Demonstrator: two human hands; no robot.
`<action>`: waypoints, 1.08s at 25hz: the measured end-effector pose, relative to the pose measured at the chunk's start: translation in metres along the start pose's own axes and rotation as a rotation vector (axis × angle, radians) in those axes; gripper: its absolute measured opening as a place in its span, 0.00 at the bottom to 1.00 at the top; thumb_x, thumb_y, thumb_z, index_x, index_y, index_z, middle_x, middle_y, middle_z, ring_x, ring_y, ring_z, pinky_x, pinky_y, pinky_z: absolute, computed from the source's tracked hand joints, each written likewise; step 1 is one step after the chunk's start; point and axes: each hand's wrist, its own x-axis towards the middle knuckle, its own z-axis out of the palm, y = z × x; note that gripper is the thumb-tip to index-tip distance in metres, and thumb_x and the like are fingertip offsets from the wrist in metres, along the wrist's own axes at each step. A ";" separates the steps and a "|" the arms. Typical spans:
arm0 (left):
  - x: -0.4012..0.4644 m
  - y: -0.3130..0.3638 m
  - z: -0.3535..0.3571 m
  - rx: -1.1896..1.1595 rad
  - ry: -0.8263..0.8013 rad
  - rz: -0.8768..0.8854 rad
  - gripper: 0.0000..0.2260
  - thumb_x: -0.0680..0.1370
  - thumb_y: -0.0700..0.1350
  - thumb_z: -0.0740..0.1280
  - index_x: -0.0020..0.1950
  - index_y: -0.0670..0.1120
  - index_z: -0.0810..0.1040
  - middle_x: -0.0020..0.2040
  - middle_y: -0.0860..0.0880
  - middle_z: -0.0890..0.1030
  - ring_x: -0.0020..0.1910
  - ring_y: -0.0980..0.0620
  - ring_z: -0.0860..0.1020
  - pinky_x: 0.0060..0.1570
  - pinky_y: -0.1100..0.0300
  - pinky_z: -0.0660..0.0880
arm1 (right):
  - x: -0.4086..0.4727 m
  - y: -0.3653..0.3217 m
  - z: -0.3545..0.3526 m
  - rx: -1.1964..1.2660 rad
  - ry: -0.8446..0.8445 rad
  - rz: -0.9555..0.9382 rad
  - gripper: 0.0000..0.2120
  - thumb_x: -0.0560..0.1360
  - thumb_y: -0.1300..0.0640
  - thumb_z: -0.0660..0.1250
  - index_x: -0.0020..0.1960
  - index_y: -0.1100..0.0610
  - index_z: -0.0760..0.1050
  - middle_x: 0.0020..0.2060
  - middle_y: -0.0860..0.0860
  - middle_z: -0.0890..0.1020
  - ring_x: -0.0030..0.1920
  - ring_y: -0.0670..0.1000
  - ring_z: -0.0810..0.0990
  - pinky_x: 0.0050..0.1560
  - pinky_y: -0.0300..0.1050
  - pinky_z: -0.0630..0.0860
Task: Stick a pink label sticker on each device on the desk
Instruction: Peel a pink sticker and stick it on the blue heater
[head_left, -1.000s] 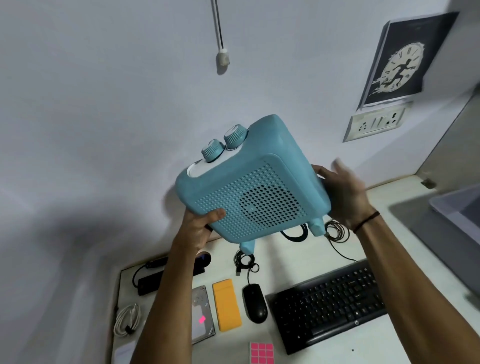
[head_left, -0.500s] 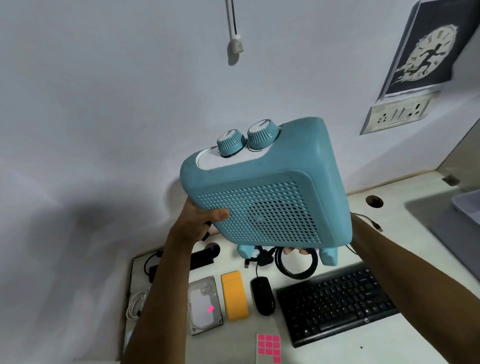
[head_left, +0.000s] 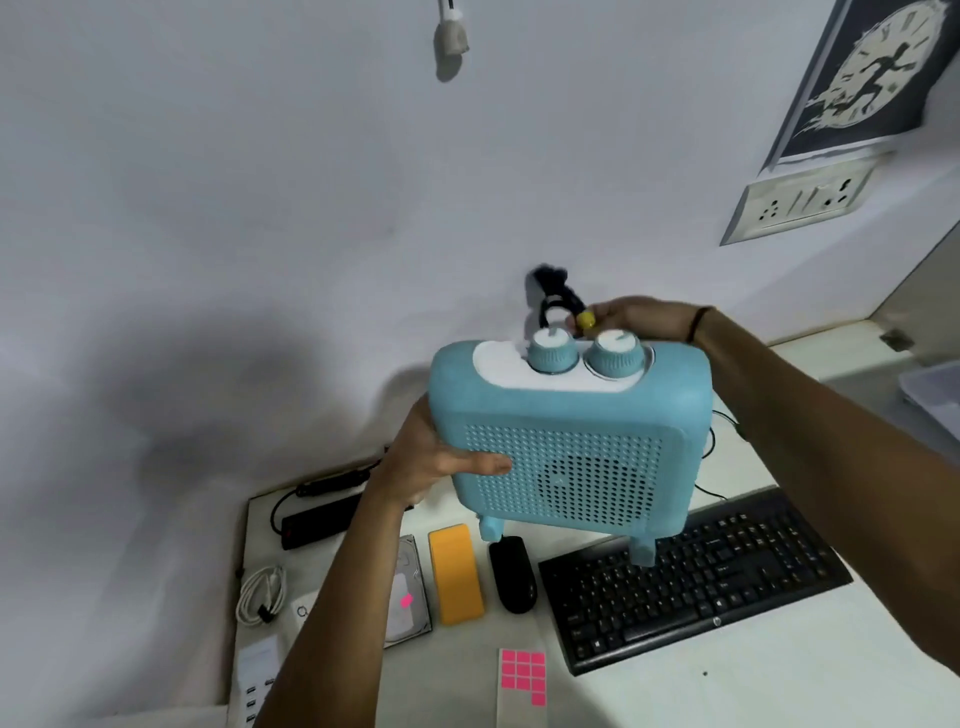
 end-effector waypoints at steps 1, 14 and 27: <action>0.003 -0.006 0.004 0.058 0.028 -0.029 0.36 0.59 0.38 0.85 0.65 0.43 0.78 0.60 0.41 0.84 0.60 0.40 0.82 0.60 0.38 0.78 | 0.007 -0.007 -0.009 -0.017 -0.058 -0.033 0.15 0.78 0.74 0.56 0.51 0.61 0.79 0.46 0.53 0.84 0.49 0.48 0.82 0.52 0.36 0.76; 0.116 -0.100 0.072 0.199 0.442 -0.168 0.46 0.48 0.54 0.88 0.62 0.58 0.72 0.56 0.59 0.82 0.57 0.61 0.80 0.58 0.54 0.81 | 0.063 0.018 -0.027 -1.021 0.126 -0.125 0.03 0.73 0.57 0.66 0.47 0.53 0.75 0.42 0.52 0.81 0.44 0.56 0.77 0.39 0.44 0.69; 0.133 -0.167 0.075 0.127 0.339 -0.230 0.48 0.53 0.40 0.88 0.68 0.50 0.70 0.60 0.56 0.81 0.60 0.58 0.80 0.58 0.56 0.81 | 0.119 0.054 -0.024 -0.958 0.089 -0.183 0.14 0.74 0.53 0.71 0.58 0.49 0.74 0.50 0.53 0.81 0.52 0.57 0.78 0.50 0.46 0.74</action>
